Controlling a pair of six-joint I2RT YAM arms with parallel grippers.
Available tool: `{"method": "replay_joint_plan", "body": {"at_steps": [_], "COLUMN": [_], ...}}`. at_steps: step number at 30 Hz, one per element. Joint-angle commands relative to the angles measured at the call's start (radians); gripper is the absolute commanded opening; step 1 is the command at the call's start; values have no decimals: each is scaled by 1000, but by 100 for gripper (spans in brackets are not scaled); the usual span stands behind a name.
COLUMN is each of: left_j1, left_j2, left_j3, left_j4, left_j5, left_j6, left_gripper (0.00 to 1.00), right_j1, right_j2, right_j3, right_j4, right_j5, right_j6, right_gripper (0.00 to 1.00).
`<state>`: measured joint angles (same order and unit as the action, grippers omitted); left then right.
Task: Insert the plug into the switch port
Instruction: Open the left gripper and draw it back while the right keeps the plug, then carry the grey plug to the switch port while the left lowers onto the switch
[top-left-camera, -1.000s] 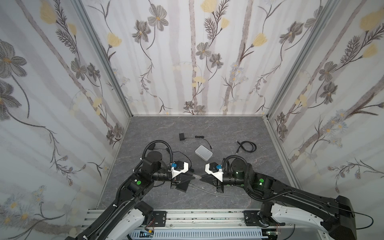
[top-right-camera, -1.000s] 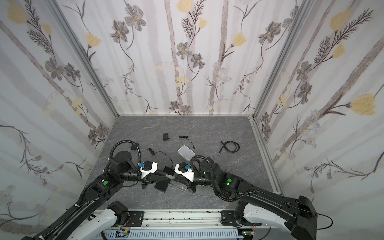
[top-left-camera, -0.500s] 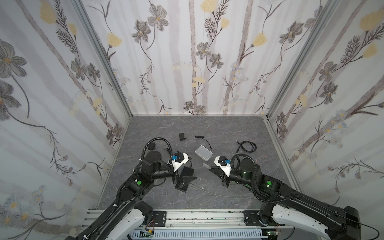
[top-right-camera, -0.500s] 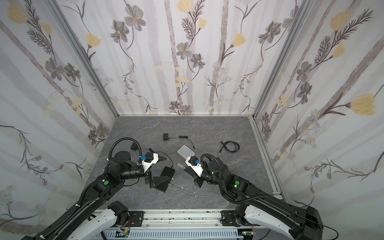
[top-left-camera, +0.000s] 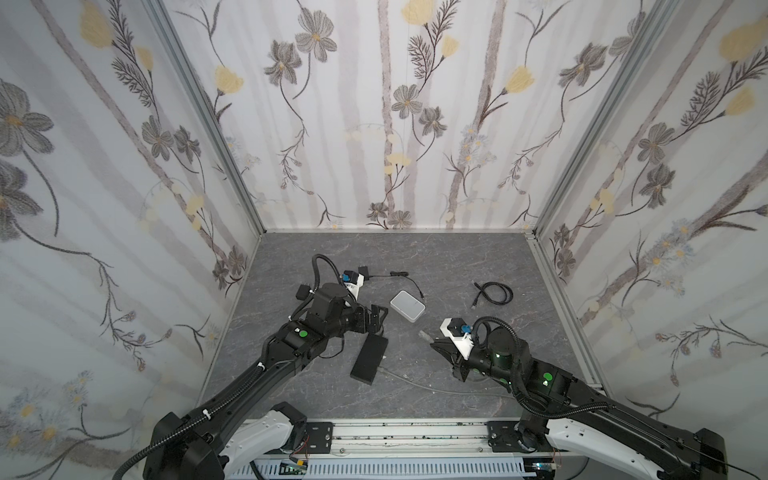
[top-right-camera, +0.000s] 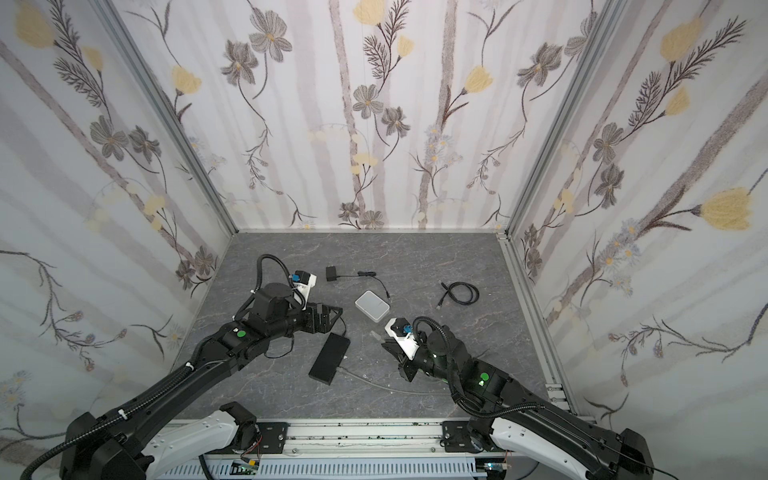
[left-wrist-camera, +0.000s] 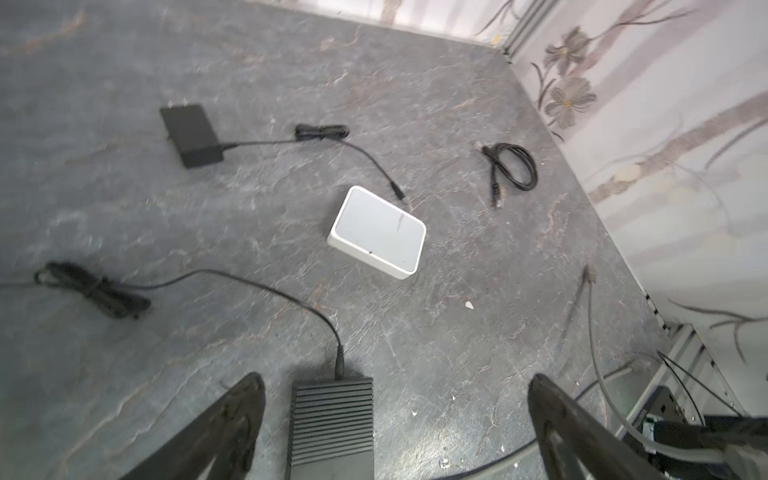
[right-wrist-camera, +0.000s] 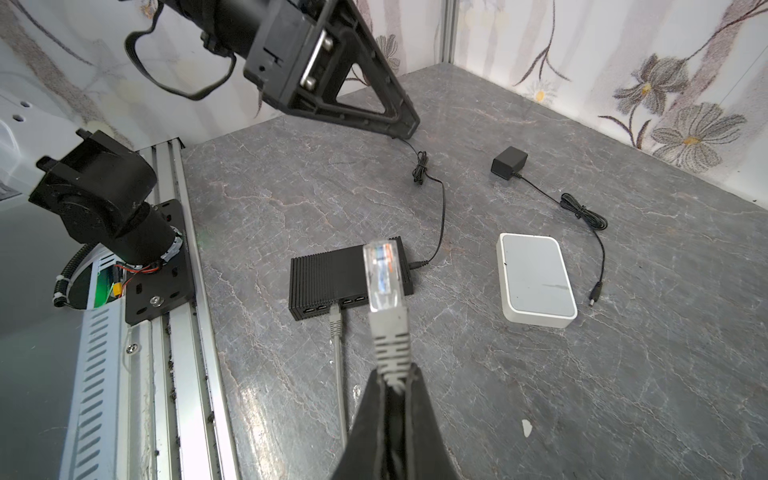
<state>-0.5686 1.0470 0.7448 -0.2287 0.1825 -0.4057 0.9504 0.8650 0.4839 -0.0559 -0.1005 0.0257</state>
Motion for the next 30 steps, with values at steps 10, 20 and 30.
{"method": "replay_joint_plan", "body": {"at_steps": [10, 20, 30], "left_j1": [1, 16, 26], "left_j2": [-8, 29, 63], "left_j3": [-187, -228, -290], "left_j4": [20, 86, 148], "left_j5": [-123, -53, -16], "left_j6": [-359, -197, -165], "left_gripper": [100, 78, 66], "right_j1": [-1, 24, 37], "right_j2": [151, 516, 801], "right_j3": [3, 198, 341], "right_j4": [6, -165, -201], "right_j5": [-70, -9, -60], "right_j6": [45, -19, -26], "right_gripper": [0, 0, 0]}}
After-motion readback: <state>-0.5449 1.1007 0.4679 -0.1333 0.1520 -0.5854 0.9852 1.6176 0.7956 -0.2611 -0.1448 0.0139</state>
